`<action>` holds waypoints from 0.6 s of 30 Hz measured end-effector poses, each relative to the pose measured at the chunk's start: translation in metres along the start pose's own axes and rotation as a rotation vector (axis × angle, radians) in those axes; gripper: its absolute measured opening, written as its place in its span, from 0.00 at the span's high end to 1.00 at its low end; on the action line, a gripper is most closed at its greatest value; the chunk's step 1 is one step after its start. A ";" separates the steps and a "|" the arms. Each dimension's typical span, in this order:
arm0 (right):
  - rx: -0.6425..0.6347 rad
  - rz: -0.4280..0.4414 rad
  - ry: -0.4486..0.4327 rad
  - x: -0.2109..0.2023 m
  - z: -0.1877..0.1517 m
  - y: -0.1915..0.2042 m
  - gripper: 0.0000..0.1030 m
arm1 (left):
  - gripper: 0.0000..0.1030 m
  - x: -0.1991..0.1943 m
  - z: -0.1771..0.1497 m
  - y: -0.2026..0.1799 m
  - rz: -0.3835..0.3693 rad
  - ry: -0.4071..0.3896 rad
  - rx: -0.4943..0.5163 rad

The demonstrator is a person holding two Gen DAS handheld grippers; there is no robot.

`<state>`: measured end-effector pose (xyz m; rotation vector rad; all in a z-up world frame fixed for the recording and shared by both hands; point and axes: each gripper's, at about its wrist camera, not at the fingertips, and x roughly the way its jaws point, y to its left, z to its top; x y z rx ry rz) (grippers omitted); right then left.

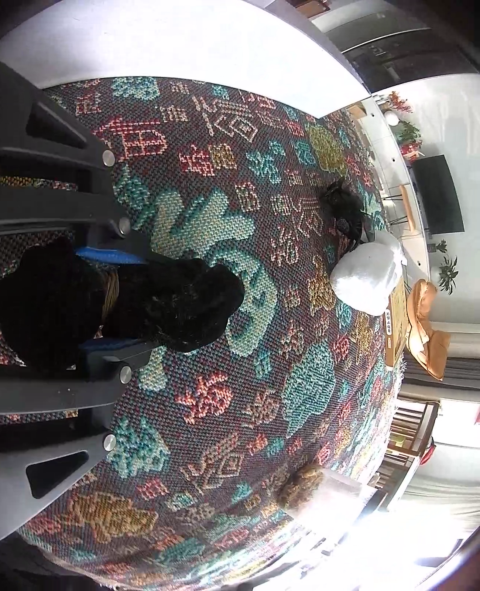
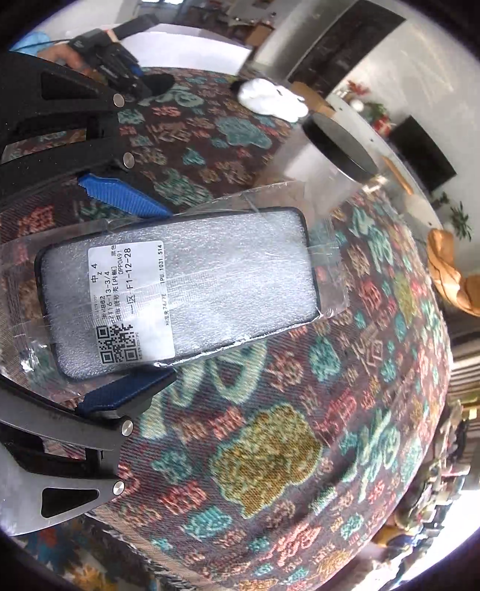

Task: Organize soft objects
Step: 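Carry the plush and packet over the white box and open both grippers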

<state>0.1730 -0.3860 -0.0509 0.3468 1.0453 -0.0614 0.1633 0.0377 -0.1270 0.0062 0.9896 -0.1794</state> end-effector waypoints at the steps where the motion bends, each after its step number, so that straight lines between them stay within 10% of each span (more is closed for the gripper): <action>1: 0.013 -0.006 -0.013 0.003 0.012 -0.002 0.21 | 0.72 -0.005 0.002 0.003 -0.033 -0.002 -0.028; 9: -0.115 0.075 -0.139 -0.043 0.054 0.071 0.21 | 0.72 -0.113 0.011 0.056 -0.213 -0.147 -0.193; 18: -0.410 0.650 0.097 -0.063 -0.055 0.349 0.21 | 0.71 -0.220 -0.045 0.208 0.135 -0.230 -0.320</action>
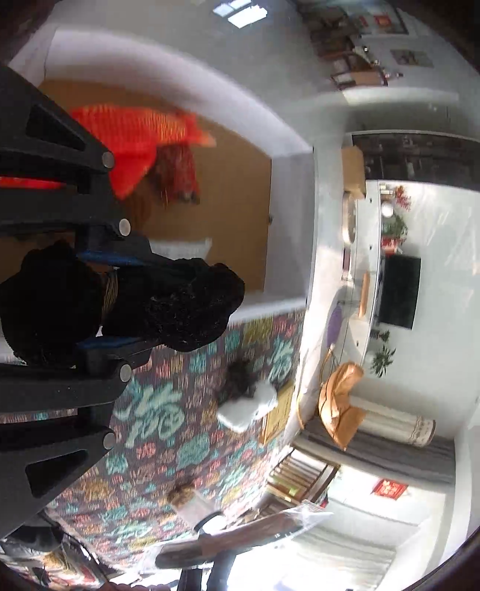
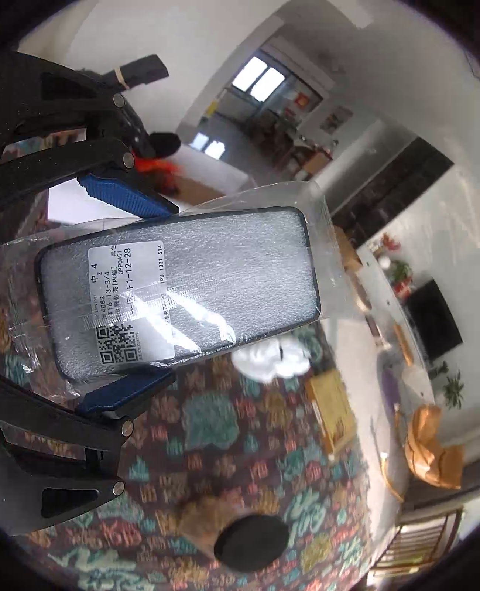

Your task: Organize soft objects

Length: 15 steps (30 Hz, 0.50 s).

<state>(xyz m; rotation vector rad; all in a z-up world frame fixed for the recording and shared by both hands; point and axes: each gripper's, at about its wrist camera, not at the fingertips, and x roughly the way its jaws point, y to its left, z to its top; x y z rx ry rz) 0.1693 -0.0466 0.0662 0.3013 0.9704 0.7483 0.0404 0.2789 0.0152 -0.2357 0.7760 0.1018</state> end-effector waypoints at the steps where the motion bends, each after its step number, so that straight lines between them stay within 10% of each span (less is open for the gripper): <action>1: -0.014 0.062 0.025 0.022 -0.003 0.027 0.21 | 0.71 -0.005 -0.003 0.019 0.054 -0.001 -0.020; 5: -0.050 0.228 0.108 0.108 -0.020 0.107 0.17 | 0.42 -0.008 -0.022 0.083 0.201 0.039 -0.098; 7: -0.066 0.195 0.177 0.151 -0.029 0.128 0.17 | 0.00 -0.011 -0.032 0.105 0.271 0.023 -0.149; 15: -0.178 0.102 0.049 0.130 -0.050 0.101 0.18 | 0.00 -0.029 -0.054 0.117 0.300 -0.070 -0.227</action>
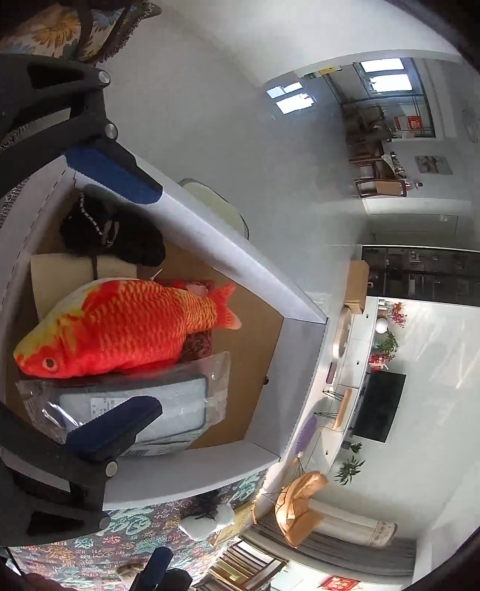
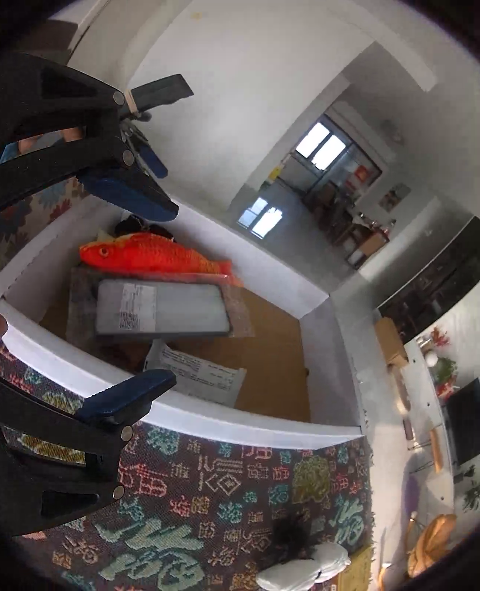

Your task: Organize soft objects

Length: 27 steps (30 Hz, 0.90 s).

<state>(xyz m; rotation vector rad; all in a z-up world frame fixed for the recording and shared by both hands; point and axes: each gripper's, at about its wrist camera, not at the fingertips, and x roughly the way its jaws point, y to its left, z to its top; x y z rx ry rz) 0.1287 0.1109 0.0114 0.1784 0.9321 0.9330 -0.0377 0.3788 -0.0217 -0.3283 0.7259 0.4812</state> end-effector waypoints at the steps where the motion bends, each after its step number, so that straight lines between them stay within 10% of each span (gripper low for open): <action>1: -0.026 -0.046 -0.036 -0.014 -0.004 -0.005 0.18 | 0.00 -0.005 0.000 -0.005 -0.022 -0.021 -0.006; 7: -0.046 -0.544 -0.103 -0.064 -0.079 -0.104 0.18 | 0.00 -0.037 -0.010 -0.088 -0.323 -0.059 0.047; 12: 0.040 -0.864 -0.088 -0.099 -0.129 -0.184 0.18 | 0.00 -0.050 -0.048 -0.213 -0.528 0.008 0.338; 18: 0.079 -0.984 -0.109 -0.128 -0.153 -0.220 0.18 | 0.00 -0.012 -0.122 -0.335 -0.527 0.114 0.593; 27: 0.153 -0.915 -0.124 -0.138 -0.155 -0.237 0.17 | 0.00 0.075 -0.150 -0.364 -0.416 0.224 0.541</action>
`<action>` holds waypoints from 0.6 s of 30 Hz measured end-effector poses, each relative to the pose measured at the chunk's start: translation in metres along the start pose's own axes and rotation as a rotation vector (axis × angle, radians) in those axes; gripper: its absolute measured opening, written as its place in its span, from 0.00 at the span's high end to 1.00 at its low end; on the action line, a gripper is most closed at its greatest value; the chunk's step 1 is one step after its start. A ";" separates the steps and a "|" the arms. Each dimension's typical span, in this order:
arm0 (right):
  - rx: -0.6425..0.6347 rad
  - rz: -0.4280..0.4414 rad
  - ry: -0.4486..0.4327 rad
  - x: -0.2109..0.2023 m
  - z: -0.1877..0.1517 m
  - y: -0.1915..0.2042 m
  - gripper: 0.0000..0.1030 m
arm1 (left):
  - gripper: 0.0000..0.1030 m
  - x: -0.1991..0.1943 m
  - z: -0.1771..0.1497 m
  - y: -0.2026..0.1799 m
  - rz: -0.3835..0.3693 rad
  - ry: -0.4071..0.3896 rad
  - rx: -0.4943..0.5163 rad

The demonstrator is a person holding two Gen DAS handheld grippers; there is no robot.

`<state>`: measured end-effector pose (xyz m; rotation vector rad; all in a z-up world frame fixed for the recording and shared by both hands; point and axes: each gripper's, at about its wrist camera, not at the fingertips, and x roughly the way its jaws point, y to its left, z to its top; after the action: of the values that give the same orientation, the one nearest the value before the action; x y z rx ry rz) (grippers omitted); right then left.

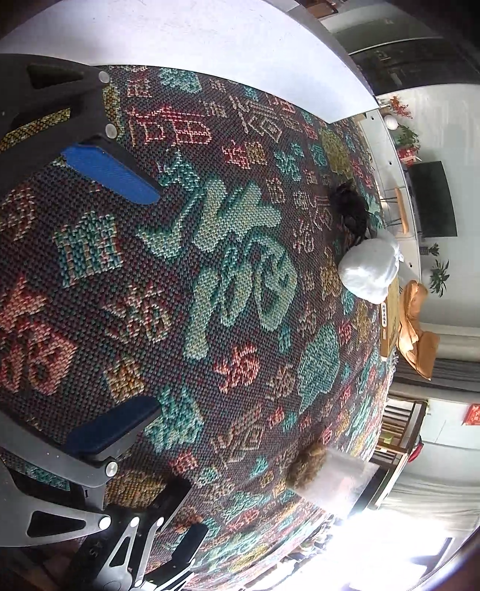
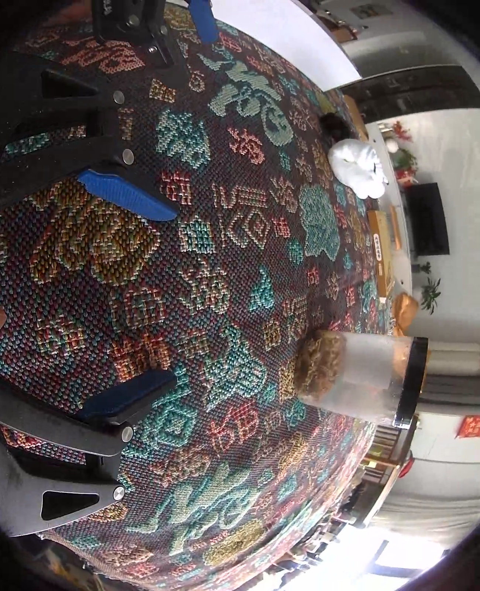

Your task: Organize soft objects

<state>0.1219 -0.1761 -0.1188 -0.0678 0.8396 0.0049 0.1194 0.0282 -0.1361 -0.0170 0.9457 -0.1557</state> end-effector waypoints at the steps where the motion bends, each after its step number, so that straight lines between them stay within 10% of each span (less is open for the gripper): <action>1: 0.001 0.000 -0.001 0.000 0.000 0.000 0.17 | 0.00 0.005 -0.001 0.005 0.001 0.007 -0.016; 18: 0.003 0.003 -0.002 0.002 0.000 -0.004 0.17 | 0.00 0.011 -0.003 0.003 0.048 -0.001 0.008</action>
<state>0.1233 -0.1798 -0.1195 -0.0643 0.8379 0.0063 0.1238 0.0294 -0.1473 0.0127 0.9434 -0.1148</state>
